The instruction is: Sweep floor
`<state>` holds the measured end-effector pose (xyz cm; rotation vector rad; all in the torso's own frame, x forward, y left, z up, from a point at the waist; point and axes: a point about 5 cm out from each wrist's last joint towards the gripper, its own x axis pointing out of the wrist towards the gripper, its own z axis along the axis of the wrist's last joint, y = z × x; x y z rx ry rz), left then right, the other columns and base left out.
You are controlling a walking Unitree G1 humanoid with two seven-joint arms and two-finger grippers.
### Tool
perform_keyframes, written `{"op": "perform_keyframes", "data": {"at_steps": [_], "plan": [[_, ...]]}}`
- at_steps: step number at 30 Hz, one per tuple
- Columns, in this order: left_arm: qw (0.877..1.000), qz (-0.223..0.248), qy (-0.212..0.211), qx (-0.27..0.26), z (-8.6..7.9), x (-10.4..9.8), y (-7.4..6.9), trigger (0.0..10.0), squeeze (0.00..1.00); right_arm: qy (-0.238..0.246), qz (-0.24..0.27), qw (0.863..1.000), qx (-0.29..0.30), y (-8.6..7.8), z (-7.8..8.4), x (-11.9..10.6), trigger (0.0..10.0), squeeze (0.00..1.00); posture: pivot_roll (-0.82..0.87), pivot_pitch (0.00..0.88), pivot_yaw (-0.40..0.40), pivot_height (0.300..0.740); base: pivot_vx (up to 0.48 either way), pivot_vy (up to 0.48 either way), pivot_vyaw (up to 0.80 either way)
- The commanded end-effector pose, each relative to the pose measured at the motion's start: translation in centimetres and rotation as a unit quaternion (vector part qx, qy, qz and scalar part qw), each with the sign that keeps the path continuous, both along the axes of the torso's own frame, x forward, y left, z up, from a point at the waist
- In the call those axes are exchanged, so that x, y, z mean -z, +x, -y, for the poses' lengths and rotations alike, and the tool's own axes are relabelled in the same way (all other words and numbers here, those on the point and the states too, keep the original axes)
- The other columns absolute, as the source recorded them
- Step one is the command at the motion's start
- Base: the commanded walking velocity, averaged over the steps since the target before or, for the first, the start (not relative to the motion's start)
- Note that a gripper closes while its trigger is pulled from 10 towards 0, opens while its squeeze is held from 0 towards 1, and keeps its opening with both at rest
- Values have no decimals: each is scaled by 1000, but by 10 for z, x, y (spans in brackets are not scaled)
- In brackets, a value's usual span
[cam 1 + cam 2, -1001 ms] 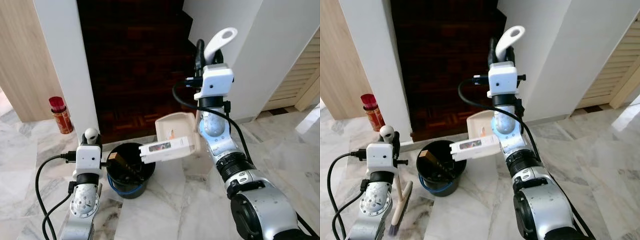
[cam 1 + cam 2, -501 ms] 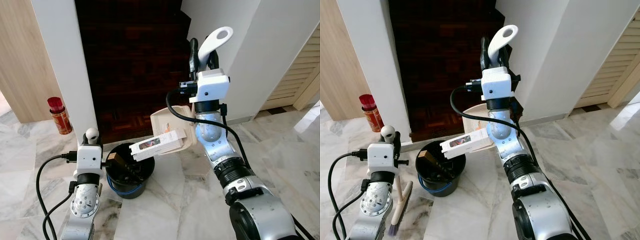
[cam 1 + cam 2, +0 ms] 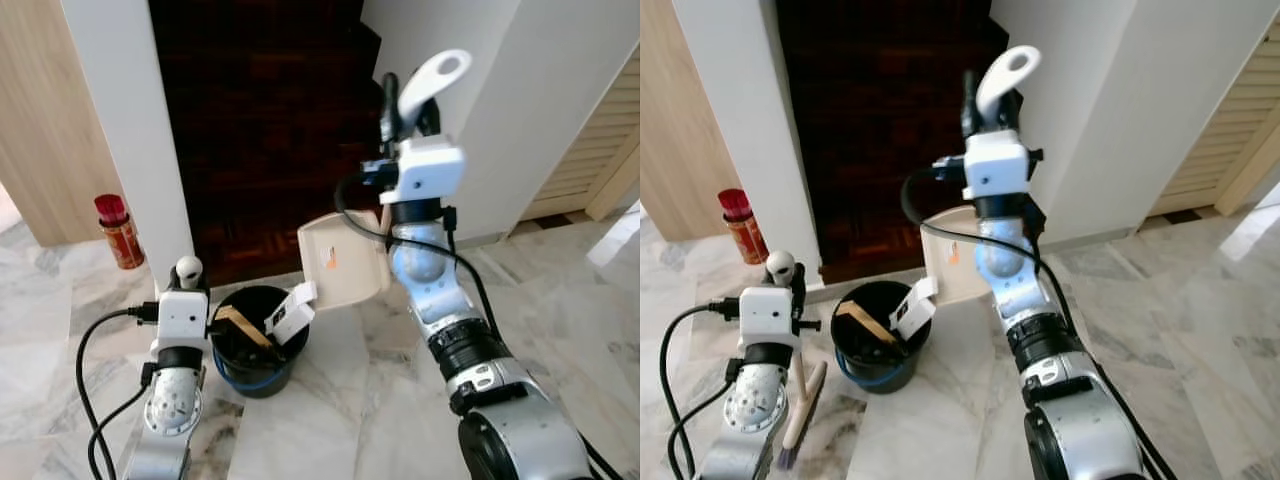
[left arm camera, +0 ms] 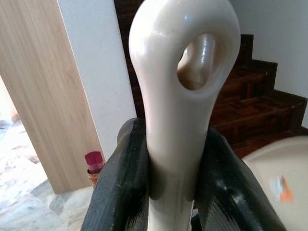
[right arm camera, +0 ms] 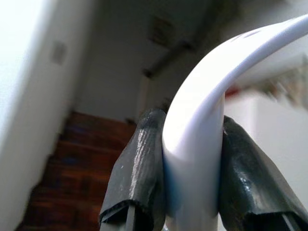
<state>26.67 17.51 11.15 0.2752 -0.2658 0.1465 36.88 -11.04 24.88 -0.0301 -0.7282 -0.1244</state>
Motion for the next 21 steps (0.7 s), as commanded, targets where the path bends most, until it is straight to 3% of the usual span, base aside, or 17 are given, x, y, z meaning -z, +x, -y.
{"op": "perform_keyframes", "data": {"at_steps": [1, 3, 5, 9, 12, 13, 18, 21], "plan": [[1000, 24, 9, 8, 3, -8, 2, 10000, 0, 98, -29, 995, 17, 8, 21, -5, 10000, 0, 127, 0, -126, 740, 0, 0, 0], [1000, 24, 9, 8, 3, -8, 2, 10000, 0, 115, -39, 992, 19, 9, 24, -3, 10000, 0, 127, 0, -126, 740, 0, 0, 0], [1000, 24, 9, 8, 3, -8, 2, 10000, 0, 174, -73, 982, 17, 14, 38, 3, 10000, 0, 127, 0, -125, 740, 0, 0, 0], [1000, 24, 9, 9, 3, -8, 3, 10000, 0, 197, -80, 977, 35, 15, 55, 5, 10000, 0, 126, 0, -123, 740, 0, 0, 0], [1000, 24, 11, 9, 3, -8, 3, 10000, 0, 241, -100, 965, 20, 17, 64, 9, 10000, 0, 127, 0, -123, 740, 0, 0, 0], [1000, 24, 11, 9, 3, -8, 3, 10000, 0, 241, -100, 965, 20, 17, 64, 9, 10000, 0, 127, 0, -123, 740, 0, 0, 0], [1000, 24, 11, 9, 3, -8, 3, 10000, 0, 312, -126, 940, -47, 20, 65, 18, 10000, 0, 126, 0, -123, 740, 0, 0, 0], [1000, 23, 11, 9, 3, -8, 3, 10000, 0, 314, -128, 939, -59, 19, 64, 20, 10000, 0, 126, 0, -123, 740, 0, 0, 0]]}}
